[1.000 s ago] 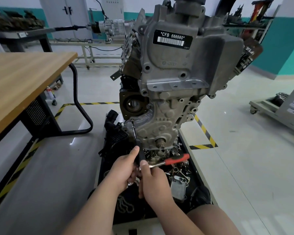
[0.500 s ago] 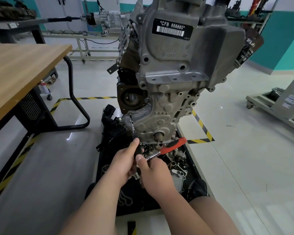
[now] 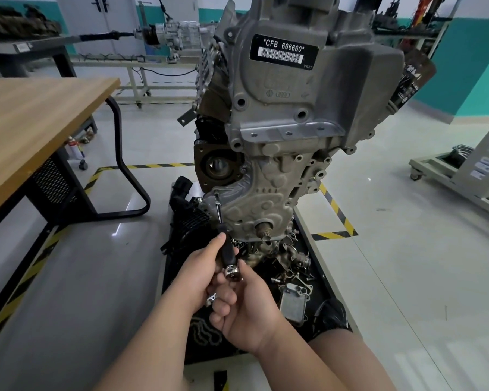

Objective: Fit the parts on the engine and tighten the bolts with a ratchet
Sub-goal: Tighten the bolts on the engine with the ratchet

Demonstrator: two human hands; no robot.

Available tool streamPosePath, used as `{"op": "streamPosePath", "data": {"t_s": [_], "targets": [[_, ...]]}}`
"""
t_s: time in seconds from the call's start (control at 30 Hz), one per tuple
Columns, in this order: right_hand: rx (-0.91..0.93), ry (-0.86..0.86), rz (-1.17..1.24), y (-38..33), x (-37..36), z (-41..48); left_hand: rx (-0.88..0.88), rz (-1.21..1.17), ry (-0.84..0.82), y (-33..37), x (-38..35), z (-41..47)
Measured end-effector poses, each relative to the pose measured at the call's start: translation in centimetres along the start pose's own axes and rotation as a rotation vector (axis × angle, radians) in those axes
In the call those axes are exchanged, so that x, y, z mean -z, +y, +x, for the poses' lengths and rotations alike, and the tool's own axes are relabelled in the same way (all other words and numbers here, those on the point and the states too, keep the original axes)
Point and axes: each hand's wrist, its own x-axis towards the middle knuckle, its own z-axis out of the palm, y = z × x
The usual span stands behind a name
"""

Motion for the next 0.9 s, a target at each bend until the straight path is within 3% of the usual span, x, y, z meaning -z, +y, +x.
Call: {"op": "streamPosePath", "data": {"t_s": [0.27, 0.9], "targets": [[-0.074, -0.059, 0.142, -0.02, -0.35, -0.05, 0.014, -0.010, -0.020, 0.34, 0.75, -0.25], [0.007, 0.034, -0.112, -0.08, -0.23, -0.18, -0.025, -0.012, -0.094, 0.14, 0.48, -0.02]]}}
